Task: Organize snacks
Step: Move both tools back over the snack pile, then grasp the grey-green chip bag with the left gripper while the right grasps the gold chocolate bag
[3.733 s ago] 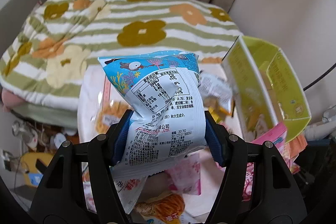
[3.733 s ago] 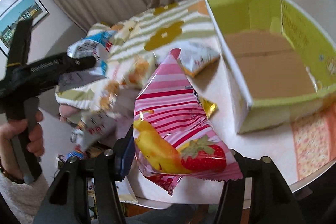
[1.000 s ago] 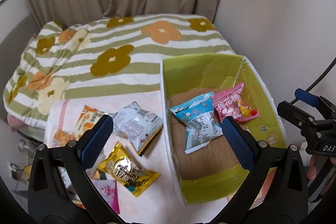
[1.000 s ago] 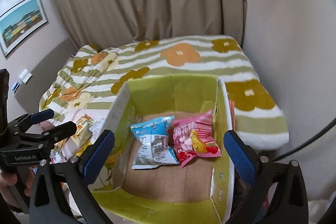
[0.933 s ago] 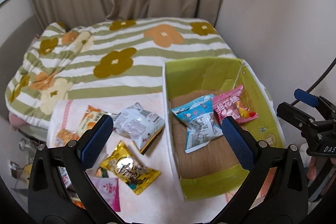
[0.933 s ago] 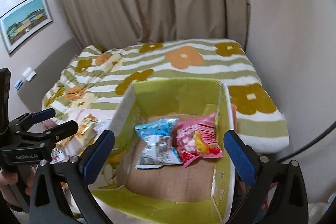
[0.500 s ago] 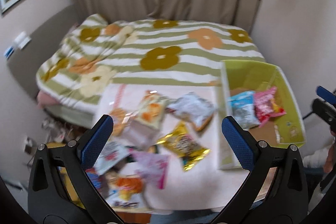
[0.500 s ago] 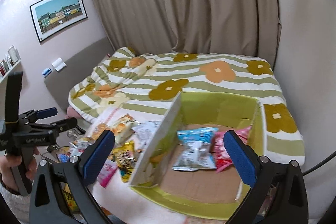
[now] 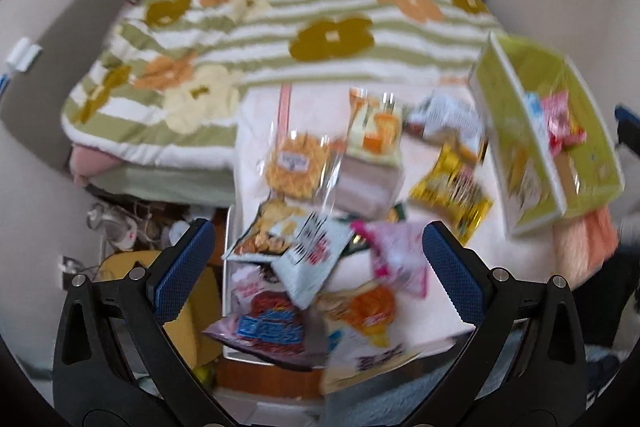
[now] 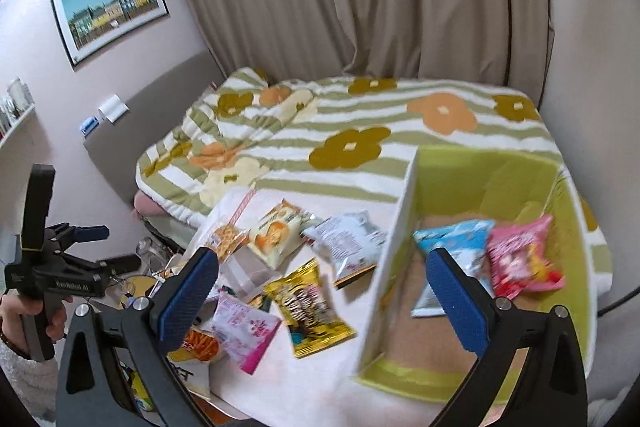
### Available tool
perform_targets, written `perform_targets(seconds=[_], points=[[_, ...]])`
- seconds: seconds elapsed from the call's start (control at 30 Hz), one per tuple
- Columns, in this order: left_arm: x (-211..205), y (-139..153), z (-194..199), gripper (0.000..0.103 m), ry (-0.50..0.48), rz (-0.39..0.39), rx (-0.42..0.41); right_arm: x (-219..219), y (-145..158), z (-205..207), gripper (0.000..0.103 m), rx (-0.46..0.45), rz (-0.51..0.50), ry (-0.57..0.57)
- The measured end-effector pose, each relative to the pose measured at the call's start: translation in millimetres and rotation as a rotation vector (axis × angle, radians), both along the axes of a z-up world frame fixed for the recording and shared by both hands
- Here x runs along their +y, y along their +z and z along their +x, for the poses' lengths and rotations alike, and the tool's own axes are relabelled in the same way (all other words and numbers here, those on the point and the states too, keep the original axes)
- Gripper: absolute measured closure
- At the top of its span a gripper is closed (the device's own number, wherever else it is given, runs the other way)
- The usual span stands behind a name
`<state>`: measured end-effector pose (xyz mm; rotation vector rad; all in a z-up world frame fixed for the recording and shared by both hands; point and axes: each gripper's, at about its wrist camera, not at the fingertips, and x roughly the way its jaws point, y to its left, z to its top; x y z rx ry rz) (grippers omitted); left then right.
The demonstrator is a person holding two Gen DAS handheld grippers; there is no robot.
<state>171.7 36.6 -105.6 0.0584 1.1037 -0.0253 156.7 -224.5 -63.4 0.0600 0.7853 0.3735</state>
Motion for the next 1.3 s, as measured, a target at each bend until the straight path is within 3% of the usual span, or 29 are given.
perform_targets(seconds=[0.37, 0.53, 0.7, 1.03, 1.23, 1.3], points=[[28.8, -88.5, 38.4, 0.001, -0.272, -0.019, 0.252, 74.9, -42.9, 7.9, 0.0, 0.105, -0.124, -0.055], [29.6, -116.3, 50.3, 0.001, -0.325, -0.013, 0.33, 92.0, -76.7, 17.0, 0.0, 0.185, -0.184, -0.063], [27.7, -134.5, 56.1, 0.001, -0.343, -0.014, 0.372, 101.8, -98.9, 22.9, 0.0, 0.222, -0.25, -0.034], [24.0, -156.6, 71.1, 0.001, -0.284, 0.003, 0.419, 106.2, -143.3, 50.0, 0.0, 0.291, -0.372, 0.089], [18.6, -165.2, 77.2, 0.001, -0.287, 0.025, 0.433, 118.0, -157.4, 55.6, 0.0, 0.29, -0.486, 0.178], [18.8, -167.1, 78.4, 0.01, -0.283, 0.032, 0.434, 118.4, -160.4, 57.0, 0.0, 0.293, -0.498, 0.19]])
